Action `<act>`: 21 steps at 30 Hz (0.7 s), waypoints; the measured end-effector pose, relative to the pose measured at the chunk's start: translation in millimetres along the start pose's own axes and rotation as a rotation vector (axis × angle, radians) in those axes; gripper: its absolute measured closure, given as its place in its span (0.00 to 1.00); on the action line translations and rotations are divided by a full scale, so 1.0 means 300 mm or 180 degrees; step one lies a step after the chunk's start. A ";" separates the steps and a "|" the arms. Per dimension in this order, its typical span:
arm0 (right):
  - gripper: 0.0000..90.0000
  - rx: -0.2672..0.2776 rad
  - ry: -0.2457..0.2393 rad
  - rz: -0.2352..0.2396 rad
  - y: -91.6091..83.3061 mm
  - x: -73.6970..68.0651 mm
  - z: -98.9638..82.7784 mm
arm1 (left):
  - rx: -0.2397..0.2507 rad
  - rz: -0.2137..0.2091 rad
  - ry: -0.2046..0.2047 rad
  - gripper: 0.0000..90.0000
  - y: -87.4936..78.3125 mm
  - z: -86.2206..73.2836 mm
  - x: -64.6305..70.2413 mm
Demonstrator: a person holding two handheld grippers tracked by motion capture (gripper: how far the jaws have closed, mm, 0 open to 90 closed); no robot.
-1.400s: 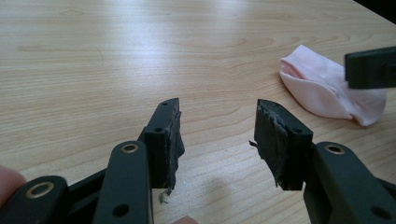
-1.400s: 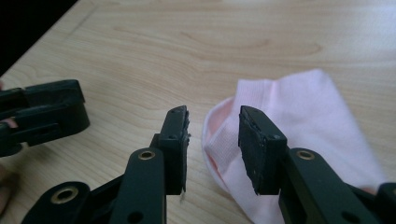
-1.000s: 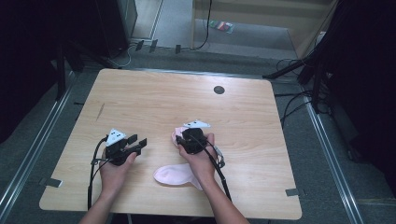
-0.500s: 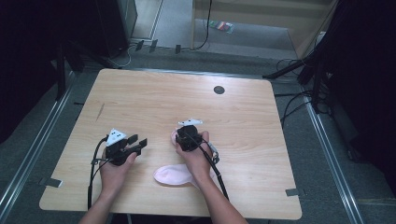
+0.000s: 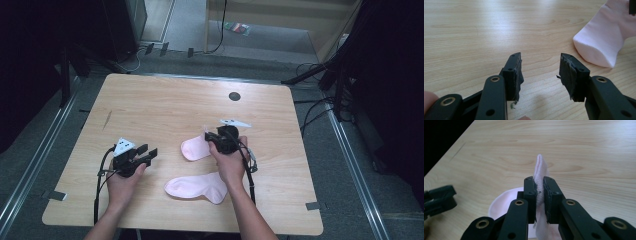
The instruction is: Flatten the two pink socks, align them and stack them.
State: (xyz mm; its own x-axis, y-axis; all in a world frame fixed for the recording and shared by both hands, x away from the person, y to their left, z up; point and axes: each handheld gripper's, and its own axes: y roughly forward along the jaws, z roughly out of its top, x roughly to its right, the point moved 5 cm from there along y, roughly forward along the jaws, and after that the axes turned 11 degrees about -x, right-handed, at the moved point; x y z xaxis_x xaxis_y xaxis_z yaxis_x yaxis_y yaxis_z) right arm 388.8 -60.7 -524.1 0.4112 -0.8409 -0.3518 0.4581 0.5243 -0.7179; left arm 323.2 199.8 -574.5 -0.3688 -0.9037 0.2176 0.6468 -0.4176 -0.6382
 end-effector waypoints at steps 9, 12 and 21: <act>0.76 -0.0018 0.0421 -0.0180 0.007 0.209 0.006 | -0.0006 -0.0025 -0.0006 0.58 -0.001 0.000 -0.001; 0.64 0.0140 0.0425 -0.0427 -0.011 0.296 -0.005 | -0.0003 -0.0029 -0.0006 0.58 -0.001 -0.001 -0.002; 0.60 0.0146 0.0300 -0.0575 -0.031 0.356 -0.043 | 0.0055 -0.0037 -0.0022 0.58 -0.004 0.002 -0.003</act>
State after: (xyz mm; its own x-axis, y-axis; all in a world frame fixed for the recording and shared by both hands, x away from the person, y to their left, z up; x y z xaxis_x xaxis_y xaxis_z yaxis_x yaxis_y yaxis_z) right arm 418.4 -157.2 -562.7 0.2445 -0.9295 -0.2760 0.5541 0.3675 -0.7470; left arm 323.0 201.0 -573.5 -0.3718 -0.8994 0.2299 0.6538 -0.4296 -0.6229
